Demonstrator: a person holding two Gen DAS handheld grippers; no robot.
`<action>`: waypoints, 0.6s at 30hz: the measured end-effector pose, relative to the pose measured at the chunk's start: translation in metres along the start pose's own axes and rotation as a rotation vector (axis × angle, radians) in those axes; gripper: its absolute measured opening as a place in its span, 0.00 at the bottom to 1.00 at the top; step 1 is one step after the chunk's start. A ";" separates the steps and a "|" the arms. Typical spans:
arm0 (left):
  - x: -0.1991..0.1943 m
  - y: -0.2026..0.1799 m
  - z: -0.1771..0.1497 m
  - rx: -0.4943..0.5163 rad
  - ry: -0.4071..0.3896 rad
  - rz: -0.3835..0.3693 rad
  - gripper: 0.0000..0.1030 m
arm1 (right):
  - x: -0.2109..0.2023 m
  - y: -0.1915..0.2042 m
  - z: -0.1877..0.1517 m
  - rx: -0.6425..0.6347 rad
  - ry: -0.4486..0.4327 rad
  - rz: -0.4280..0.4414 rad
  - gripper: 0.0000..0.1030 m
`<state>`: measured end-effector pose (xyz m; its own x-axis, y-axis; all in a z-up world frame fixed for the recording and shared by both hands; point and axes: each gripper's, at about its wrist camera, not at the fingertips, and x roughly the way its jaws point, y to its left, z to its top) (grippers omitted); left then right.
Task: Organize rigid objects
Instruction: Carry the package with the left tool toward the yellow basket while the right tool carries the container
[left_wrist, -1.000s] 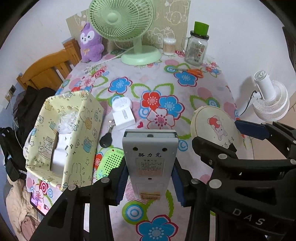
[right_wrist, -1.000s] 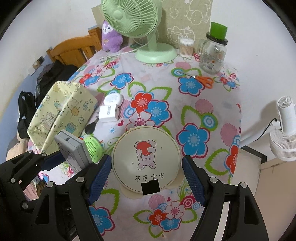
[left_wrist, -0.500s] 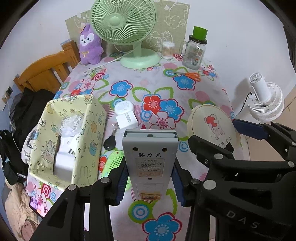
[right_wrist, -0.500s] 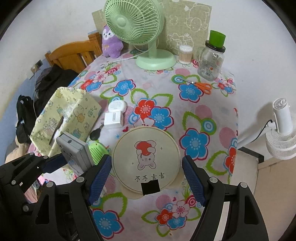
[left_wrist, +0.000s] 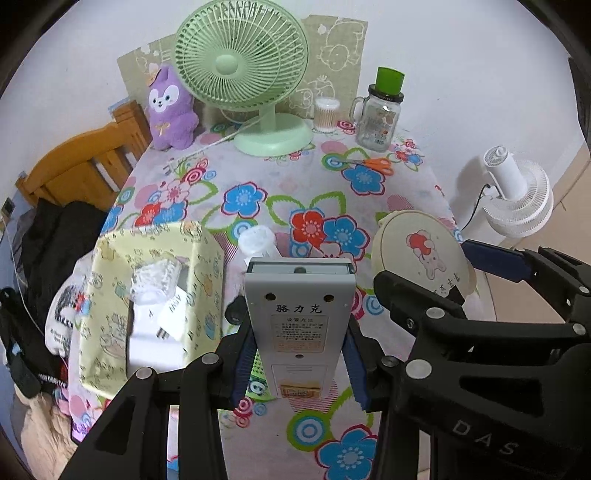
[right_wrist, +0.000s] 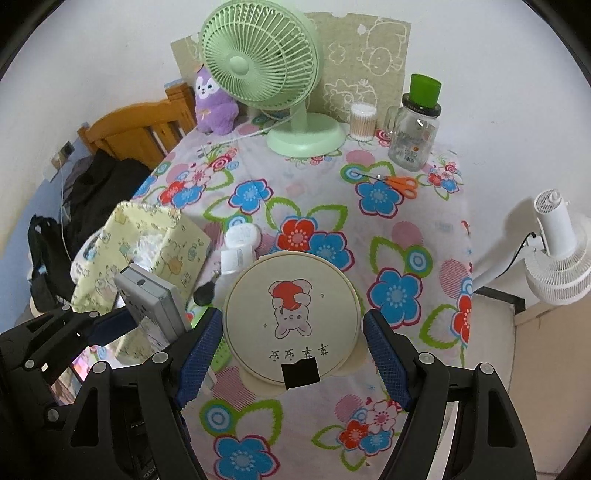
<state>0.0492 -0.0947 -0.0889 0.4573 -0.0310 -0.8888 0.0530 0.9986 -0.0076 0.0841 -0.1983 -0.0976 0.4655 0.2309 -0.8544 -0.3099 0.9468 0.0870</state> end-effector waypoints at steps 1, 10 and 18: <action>-0.001 0.002 0.002 0.004 -0.002 -0.005 0.44 | -0.001 0.002 0.002 0.004 -0.006 -0.004 0.78; -0.012 0.021 0.015 0.049 -0.030 -0.038 0.44 | -0.010 0.019 0.015 0.041 -0.037 -0.027 0.78; -0.014 0.039 0.019 0.079 -0.031 -0.049 0.44 | -0.010 0.036 0.021 0.074 -0.034 -0.044 0.78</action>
<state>0.0618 -0.0561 -0.0679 0.4794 -0.0822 -0.8738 0.1450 0.9893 -0.0136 0.0857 -0.1615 -0.0752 0.5059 0.1952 -0.8402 -0.2273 0.9698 0.0885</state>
